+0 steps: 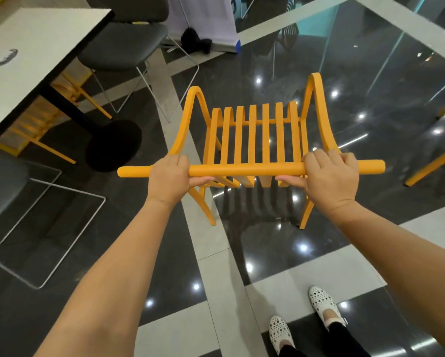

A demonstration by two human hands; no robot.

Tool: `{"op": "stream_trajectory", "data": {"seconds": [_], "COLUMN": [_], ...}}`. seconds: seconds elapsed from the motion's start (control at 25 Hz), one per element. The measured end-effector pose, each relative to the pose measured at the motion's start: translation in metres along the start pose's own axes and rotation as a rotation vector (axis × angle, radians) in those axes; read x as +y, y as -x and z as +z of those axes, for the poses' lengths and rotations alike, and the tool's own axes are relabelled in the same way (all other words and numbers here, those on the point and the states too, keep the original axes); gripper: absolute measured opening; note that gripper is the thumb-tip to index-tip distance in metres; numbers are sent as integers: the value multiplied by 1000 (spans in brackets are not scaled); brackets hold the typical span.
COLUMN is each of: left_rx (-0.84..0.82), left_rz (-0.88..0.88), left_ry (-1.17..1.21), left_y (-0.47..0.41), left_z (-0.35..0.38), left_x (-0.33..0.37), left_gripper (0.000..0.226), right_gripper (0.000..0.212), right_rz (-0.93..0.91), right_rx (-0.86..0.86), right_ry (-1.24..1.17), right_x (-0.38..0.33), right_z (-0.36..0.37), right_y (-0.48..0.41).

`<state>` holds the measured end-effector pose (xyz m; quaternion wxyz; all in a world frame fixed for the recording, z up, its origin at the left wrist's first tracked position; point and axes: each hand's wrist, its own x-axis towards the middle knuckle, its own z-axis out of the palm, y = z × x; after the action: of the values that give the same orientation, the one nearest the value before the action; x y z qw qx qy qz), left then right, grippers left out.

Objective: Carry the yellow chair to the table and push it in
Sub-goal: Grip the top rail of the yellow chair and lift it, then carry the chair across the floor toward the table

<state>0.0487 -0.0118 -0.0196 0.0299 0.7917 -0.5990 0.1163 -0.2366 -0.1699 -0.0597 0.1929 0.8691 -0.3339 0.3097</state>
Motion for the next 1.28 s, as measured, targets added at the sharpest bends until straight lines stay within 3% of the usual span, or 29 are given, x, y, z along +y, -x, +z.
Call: {"op": "stream_trajectory", "data": {"seconds": [0.68, 1.28], "left_rx": [55, 129], "left_rz": [-355, -648], "left_ry": [-71, -188], "left_y": [-7, -77], "left_z": [-1, 26], "left_x": [37, 43], "left_gripper": [71, 78], "right_gripper": [64, 69], "right_rz": [-275, -497], "right_rx": [85, 194], "right_ry": [-213, -418], "right_x": [47, 62], "right_z": [73, 194], "right_y": [-76, -197]}}
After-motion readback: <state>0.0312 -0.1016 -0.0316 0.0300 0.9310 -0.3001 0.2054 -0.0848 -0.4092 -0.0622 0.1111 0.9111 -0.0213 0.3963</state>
